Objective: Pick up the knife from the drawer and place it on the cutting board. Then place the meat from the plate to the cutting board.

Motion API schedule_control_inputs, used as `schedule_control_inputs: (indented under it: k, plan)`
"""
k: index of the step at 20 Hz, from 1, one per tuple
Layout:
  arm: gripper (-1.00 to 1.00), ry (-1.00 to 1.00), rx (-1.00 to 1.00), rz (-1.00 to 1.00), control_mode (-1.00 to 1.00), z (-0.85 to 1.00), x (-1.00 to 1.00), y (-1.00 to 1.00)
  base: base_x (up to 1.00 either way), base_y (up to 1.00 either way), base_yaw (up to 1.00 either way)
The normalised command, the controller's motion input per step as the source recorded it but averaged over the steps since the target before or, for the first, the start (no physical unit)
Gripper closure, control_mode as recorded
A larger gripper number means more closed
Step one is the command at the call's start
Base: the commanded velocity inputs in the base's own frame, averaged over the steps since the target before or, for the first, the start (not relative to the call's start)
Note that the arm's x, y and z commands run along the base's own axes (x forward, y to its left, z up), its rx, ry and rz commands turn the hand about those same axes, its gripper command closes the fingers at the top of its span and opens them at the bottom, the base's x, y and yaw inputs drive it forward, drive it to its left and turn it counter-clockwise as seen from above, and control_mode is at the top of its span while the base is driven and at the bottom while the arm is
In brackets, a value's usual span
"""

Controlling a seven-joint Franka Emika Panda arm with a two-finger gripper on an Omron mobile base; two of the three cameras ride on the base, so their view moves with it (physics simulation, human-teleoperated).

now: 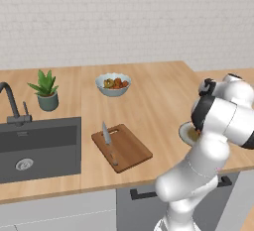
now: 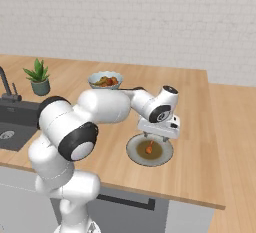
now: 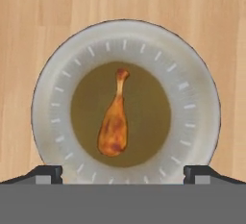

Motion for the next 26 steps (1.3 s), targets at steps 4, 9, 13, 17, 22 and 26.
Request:
schedule_control_inputs:
  k: [4, 9, 13, 17, 22, 26]
  plan:
    - [-1.0, 0.0, 0.0, 0.02, -1.0, -0.36, 0.28, -0.06, 0.0, 0.0, 0.0]
    - [-1.0, 0.02, 0.0, 0.0, -1.0, -0.44, 0.13, 0.06, 0.0, 0.0, 0.0]
    - [-1.0, 0.05, 0.0, 0.0, -1.0, -0.39, 0.11, 0.18, 0.0, 0.0, 0.0]
    - [-1.0, 0.03, 0.0, 0.0, -1.0, -0.28, 0.16, 0.01, 0.0, 0.0, 0.0]
    - [-1.0, 0.0, 0.0, 0.0, -1.0, -0.3, 0.09, 0.02, 0.0, 0.0, 0.0]
    - [-1.0, 0.0, -0.01, 0.0, -1.0, -0.36, 0.1, 0.13, 0.0, 0.0, 0.0]
